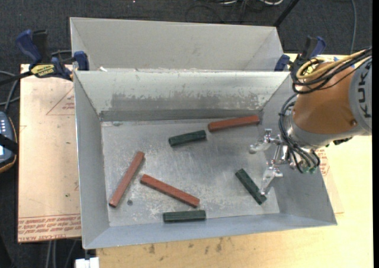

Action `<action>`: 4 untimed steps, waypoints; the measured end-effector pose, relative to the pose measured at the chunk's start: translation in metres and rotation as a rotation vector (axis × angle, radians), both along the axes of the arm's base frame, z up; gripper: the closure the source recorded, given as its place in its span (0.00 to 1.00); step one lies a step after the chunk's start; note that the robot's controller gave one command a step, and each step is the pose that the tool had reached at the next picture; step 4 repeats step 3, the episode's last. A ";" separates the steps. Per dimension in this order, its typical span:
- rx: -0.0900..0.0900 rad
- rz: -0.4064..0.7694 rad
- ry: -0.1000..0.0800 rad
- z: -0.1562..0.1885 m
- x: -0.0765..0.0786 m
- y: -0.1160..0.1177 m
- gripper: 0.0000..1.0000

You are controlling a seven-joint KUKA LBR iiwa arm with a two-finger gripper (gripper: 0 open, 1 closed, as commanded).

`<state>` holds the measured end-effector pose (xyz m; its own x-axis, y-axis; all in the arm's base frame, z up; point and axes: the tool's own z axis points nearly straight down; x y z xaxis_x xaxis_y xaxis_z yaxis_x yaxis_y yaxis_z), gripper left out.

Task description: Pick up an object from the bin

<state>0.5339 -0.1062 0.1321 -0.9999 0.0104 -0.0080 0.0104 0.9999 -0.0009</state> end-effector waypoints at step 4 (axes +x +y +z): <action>0.003 -0.333 0.006 0.070 -0.006 0.006 1.00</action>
Offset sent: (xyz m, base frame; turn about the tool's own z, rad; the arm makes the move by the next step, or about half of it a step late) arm 0.0000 0.0000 0.0000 0.0000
